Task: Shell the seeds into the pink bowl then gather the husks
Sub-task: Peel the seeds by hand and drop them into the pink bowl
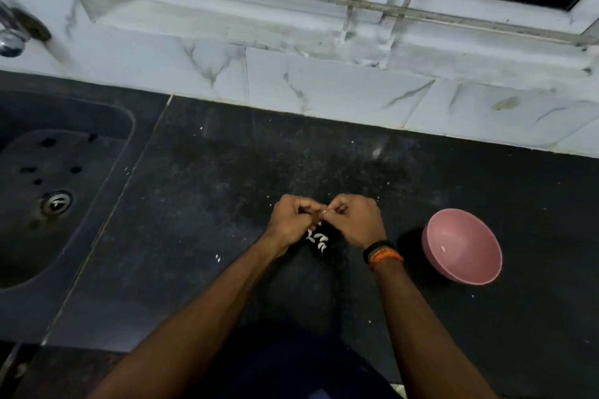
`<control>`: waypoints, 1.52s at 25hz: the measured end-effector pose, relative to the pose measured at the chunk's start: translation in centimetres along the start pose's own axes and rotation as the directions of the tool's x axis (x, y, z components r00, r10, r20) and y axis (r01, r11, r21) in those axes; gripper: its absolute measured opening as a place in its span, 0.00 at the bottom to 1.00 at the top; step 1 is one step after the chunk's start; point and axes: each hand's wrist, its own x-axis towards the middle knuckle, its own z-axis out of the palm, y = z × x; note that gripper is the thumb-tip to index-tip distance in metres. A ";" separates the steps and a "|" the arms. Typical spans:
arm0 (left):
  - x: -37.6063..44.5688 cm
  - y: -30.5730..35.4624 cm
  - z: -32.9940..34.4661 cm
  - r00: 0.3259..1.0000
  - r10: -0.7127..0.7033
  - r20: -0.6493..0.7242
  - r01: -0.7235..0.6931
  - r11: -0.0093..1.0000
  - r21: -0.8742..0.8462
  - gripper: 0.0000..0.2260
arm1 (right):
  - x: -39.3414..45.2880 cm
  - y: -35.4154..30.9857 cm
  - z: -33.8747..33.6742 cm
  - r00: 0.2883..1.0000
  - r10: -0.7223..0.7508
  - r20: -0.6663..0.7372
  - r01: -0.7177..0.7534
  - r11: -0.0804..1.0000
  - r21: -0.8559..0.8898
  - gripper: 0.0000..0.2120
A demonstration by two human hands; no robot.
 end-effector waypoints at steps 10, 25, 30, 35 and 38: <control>-0.4 -0.1 -0.1 0.987 -0.159 -0.027 0.133 0.895 -0.426 0.09 | -0.1 0.8 0.5 0.989 0.148 -0.029 -0.135 0.953 0.272 0.04; -0.5 -0.1 -0.4 0.976 -0.195 -0.099 0.141 0.908 -0.395 0.07 | 0.6 0.1 0.9 0.998 0.037 0.042 -0.043 0.987 0.156 0.07; -0.5 0.1 -0.7 0.982 -0.137 -0.134 0.096 0.957 -0.274 0.08 | 0.5 0.0 0.7 0.994 0.013 0.106 -0.039 0.967 0.253 0.04; -0.3 -0.1 -0.8 0.985 -0.102 -0.139 0.069 0.972 -0.226 0.08 | 0.2 -0.1 0.7 0.993 -0.002 0.116 -0.032 0.955 0.294 0.05; -0.2 -0.2 -0.9 0.986 -0.086 -0.141 0.053 0.973 -0.225 0.06 | 0.3 -0.1 0.8 0.994 -0.013 0.113 -0.022 0.954 0.298 0.05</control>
